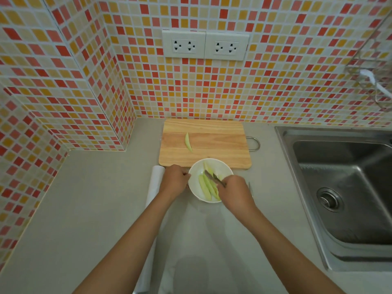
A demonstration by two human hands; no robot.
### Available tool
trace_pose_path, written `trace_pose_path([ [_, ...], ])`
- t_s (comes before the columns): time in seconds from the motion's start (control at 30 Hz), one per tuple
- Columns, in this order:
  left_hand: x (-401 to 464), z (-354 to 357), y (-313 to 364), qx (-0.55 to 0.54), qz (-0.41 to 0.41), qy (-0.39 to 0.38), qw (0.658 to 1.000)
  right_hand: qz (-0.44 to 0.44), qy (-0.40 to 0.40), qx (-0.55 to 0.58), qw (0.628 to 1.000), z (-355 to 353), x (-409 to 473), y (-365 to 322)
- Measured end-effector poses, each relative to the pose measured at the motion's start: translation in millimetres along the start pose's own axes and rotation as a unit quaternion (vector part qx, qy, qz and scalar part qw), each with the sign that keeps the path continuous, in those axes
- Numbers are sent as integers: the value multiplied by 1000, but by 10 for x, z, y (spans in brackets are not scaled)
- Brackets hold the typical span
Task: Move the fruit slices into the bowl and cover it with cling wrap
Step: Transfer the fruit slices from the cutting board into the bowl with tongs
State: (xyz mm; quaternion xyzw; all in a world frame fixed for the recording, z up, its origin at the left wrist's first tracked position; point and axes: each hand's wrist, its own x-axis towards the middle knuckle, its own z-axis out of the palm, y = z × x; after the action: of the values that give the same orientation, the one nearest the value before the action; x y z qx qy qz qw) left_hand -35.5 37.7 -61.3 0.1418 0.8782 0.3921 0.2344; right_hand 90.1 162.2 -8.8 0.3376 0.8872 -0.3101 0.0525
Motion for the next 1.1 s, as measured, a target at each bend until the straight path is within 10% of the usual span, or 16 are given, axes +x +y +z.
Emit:
trace_pose_path([
  [1.1, -60, 31, -78, -106, -14, 25, 994, -40, 10, -57, 997, 226, 1136, -826],
])
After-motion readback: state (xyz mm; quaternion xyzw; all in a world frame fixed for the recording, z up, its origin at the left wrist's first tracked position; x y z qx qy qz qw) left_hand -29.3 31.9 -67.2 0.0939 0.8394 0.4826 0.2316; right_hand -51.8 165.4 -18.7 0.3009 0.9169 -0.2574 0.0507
